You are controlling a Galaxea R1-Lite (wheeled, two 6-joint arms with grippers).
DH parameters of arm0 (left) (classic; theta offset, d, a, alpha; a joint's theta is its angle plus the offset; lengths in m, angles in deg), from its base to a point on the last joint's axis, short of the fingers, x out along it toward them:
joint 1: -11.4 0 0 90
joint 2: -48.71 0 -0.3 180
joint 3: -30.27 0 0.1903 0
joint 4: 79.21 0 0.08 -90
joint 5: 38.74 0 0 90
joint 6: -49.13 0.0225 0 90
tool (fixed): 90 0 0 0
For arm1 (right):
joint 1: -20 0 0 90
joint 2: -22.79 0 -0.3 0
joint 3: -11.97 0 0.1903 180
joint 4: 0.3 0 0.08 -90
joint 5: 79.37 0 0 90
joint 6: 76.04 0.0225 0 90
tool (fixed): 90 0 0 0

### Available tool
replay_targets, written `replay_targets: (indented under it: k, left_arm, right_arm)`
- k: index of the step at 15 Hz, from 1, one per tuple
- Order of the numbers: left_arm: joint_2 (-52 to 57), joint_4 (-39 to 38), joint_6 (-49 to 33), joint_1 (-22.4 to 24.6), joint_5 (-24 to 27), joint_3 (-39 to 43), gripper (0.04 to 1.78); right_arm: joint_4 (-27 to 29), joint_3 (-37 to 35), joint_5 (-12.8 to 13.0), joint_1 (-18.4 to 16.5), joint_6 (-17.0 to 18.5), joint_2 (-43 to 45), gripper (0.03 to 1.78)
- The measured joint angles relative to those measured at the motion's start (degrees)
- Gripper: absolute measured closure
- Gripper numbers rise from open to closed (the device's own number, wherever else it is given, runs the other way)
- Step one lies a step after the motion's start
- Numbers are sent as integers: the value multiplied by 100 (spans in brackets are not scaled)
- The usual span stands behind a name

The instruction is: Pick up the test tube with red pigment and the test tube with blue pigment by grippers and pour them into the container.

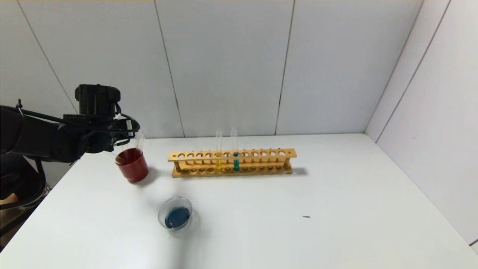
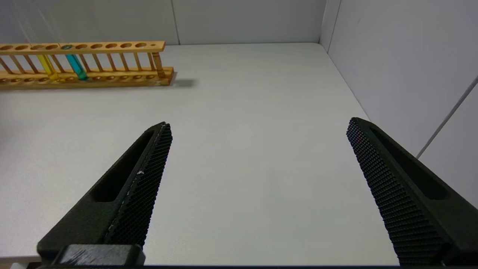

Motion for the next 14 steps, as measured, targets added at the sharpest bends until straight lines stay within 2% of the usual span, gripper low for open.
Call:
replay_targets:
  k: [3, 8, 14]
  left_arm:
    - [260, 0, 80, 0, 0, -6, 8]
    - [900, 32, 238, -40, 11, 226, 8]
    - [1993, 49, 564, -311, 20, 995, 8]
  right_arm:
    - [-2, 0, 0, 0, 2, 0, 10]
    - [-2, 0, -2, 0, 0, 0, 10]
    - [0, 0, 0, 0, 2, 0, 10]
